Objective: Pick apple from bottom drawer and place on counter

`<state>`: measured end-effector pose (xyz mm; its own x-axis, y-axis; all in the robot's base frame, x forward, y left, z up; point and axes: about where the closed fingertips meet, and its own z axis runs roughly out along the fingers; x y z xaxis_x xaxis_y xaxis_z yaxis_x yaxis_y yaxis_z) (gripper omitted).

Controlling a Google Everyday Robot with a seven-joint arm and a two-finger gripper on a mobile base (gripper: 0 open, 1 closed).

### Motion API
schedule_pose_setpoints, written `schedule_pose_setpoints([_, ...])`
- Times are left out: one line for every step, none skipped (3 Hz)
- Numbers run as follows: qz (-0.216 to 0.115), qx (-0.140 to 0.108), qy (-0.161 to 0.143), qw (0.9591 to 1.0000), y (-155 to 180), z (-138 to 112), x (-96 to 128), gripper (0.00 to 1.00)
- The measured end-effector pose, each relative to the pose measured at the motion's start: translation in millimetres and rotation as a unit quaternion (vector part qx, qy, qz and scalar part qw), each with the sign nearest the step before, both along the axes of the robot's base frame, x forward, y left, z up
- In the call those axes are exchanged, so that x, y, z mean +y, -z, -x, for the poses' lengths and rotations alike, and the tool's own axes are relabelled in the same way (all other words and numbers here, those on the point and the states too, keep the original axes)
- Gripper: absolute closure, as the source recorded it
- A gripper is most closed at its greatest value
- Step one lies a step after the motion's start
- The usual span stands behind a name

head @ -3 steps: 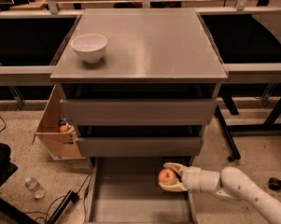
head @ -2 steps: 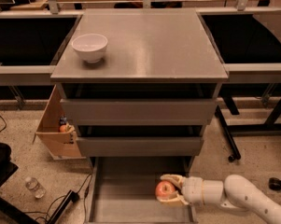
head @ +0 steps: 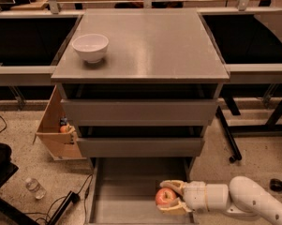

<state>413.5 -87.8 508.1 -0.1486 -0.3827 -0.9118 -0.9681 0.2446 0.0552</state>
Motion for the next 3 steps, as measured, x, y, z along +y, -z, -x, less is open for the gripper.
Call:
schedule_pose_setpoints([0.015,0.008,0.017,0.9997,-48.7,-1.9,-7.4,1.0])
schedule_pose_setpoints([0.028,0.01,0.059,0.9978,-117.3,-12.4,-22.3,1.0])
schedule_pose_setpoints([0.029,-0.007,0.121,0.9922,-190.7,-40.5,-32.4,1.0])
